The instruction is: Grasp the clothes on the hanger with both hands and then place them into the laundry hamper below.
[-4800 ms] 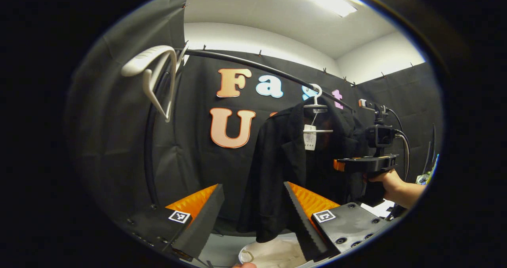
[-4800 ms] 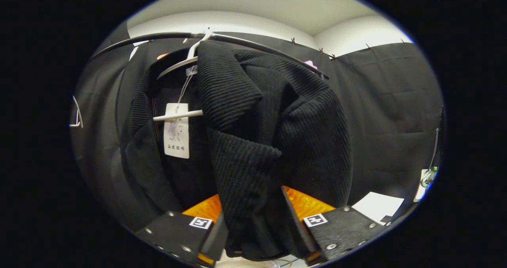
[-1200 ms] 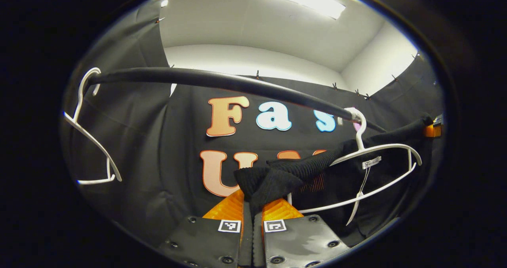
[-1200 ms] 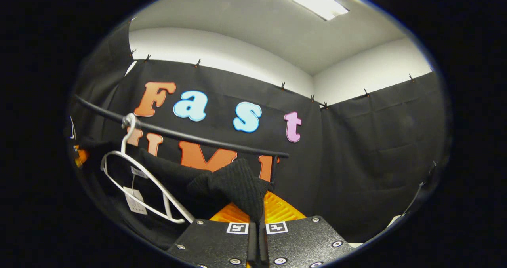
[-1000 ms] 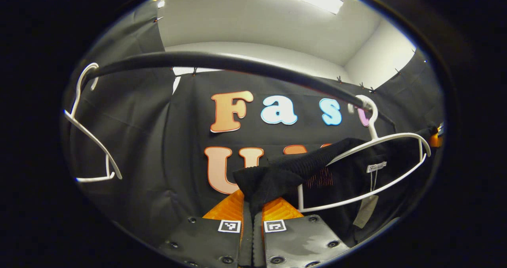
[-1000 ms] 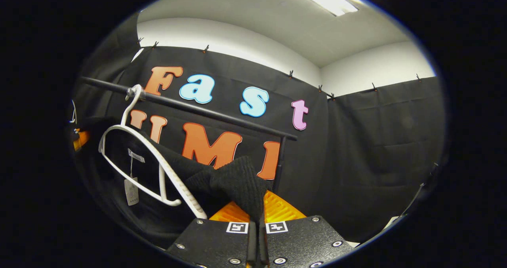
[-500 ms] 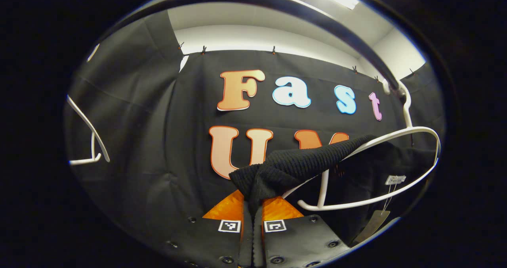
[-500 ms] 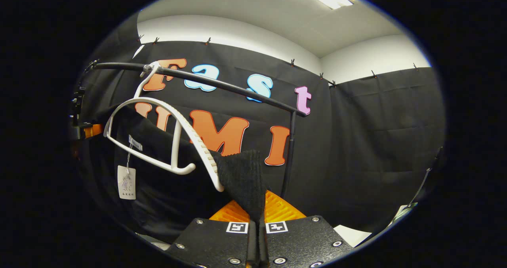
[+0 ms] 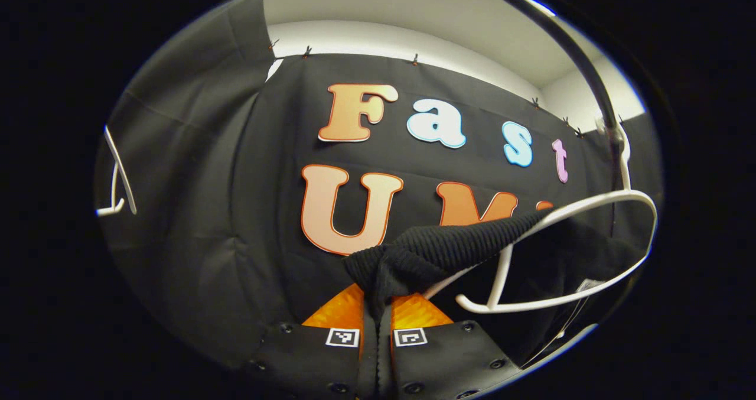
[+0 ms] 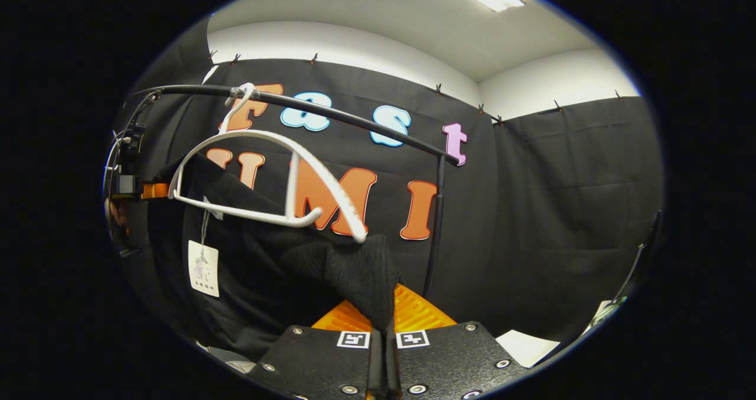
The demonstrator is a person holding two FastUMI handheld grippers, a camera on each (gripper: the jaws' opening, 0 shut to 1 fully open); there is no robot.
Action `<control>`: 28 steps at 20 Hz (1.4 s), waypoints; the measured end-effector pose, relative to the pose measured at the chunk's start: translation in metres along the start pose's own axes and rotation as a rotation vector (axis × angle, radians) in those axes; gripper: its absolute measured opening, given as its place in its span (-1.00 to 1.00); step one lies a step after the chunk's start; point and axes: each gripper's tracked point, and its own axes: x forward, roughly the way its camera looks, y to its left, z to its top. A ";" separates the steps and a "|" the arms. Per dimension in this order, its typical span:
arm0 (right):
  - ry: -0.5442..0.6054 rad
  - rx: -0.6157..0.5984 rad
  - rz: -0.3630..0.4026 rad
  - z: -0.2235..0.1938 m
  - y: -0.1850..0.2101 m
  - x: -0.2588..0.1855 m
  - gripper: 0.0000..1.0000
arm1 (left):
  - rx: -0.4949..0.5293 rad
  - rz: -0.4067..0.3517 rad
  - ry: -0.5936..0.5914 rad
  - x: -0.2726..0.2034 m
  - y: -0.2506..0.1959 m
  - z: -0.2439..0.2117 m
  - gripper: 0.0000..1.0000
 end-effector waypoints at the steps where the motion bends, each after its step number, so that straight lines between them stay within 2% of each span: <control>1: -0.002 0.002 0.004 0.000 0.003 0.000 -0.96 | 0.016 0.015 0.019 -0.006 0.007 -0.005 -0.85; 4: -0.009 -0.007 0.016 -0.002 0.013 -0.004 -0.96 | 0.055 0.032 0.040 0.000 0.010 -0.034 -0.85; 6: -0.005 -0.006 0.034 -0.005 0.021 -0.007 -0.96 | 0.036 0.029 0.059 -0.008 0.016 -0.050 -0.85; 8: 0.007 -0.002 0.057 -0.013 0.032 -0.014 -0.96 | 0.014 0.022 0.079 -0.024 0.023 -0.063 -0.84; 11: 0.000 0.001 0.070 -0.014 0.044 -0.028 -0.96 | 0.053 0.045 0.081 -0.049 0.039 -0.071 -0.85; 15: 0.009 0.051 0.129 -0.012 0.071 -0.053 -0.96 | 0.099 0.046 0.087 -0.091 0.047 -0.077 -0.85; 19: 0.018 0.076 0.201 -0.009 0.105 -0.077 -0.96 | 0.099 0.024 0.112 -0.131 0.042 -0.086 -0.85; 23: 0.047 0.096 0.273 -0.024 0.143 -0.093 -0.96 | 0.095 -0.021 0.160 -0.154 0.025 -0.105 -0.84; 28: 0.137 0.082 0.335 -0.072 0.187 -0.102 -0.95 | 0.126 -0.092 0.307 -0.180 0.008 -0.176 -0.84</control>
